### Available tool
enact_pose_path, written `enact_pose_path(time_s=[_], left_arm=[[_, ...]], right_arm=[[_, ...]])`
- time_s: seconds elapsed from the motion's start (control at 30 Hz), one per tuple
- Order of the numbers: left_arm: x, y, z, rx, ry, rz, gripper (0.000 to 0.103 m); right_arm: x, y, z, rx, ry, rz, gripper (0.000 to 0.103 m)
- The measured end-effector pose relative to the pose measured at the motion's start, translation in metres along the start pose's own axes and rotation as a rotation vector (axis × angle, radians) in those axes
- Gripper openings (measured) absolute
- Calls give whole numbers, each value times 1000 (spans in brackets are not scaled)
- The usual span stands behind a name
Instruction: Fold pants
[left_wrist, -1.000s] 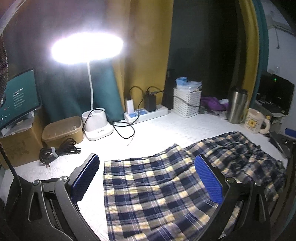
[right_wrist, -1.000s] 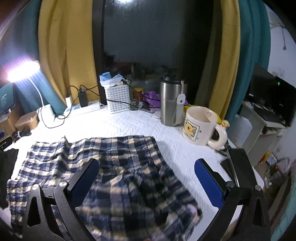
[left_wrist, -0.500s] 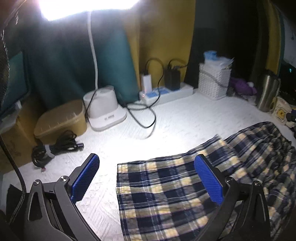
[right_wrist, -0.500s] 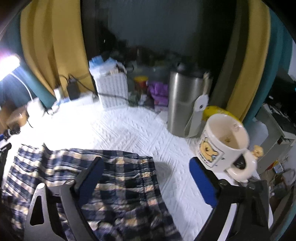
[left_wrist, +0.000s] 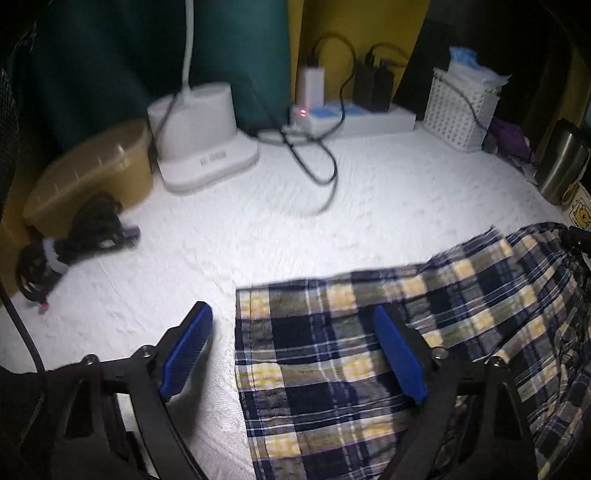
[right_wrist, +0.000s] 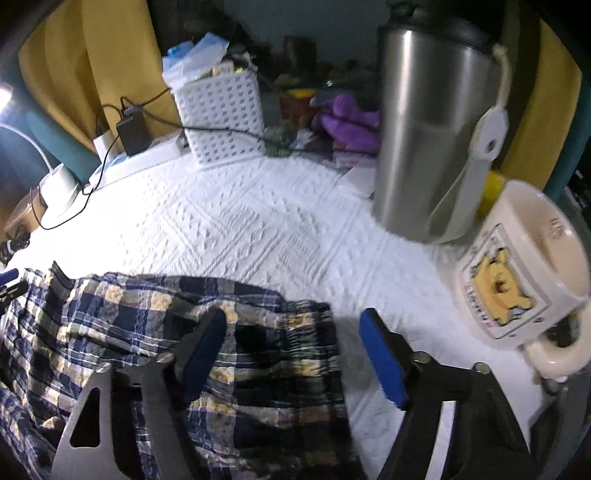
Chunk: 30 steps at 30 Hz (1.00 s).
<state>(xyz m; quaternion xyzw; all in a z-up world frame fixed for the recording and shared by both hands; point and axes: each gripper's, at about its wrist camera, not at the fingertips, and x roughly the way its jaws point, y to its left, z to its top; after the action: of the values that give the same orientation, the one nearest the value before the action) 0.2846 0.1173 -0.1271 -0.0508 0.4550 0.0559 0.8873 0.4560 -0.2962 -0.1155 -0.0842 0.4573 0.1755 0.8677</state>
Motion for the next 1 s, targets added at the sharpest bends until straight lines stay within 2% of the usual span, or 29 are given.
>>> enact_pose_path(time_s=[0.17,0.2,0.23,0.27,0.3,0.33,0.37,0.4,0.47,0.77,1.0], left_arm=[[0,-3,-3,20,-23,13,84],[-1,-4,-3,23,-29,12,77],[-3,-5,-3,28,-37,7,62],[-4,-7,-3,38,-45,0,52],[-6,-9,-2,45,-49,-6,35],[-7,-12,-2,58,-50,-9,22],[-8,-15,-2,74,-49,-17,17],[-9,-18,-2,92,-51,-13,5],[-11,-19,0,108,-66,-8,5],[-38,6,34,40,-168,-32,4],[-57,18,71,60,-258,15,4]], right_arm=[[2,6,-1,-34,-1,-6,53],[1,8,-1,-37,-7,-9,43],[0,7,-1,-39,-13,-11,31],[0,8,-1,-38,-15,-7,29],[0,9,-1,-45,-18,-13,29],[-1,9,-1,-48,-21,-18,28],[-2,10,0,-51,-28,-28,28],[-5,12,2,-52,-45,-43,27],[-13,11,5,-51,-74,-56,27],[-43,16,45,-31,-221,-114,27],[-53,10,77,19,-301,-131,27]])
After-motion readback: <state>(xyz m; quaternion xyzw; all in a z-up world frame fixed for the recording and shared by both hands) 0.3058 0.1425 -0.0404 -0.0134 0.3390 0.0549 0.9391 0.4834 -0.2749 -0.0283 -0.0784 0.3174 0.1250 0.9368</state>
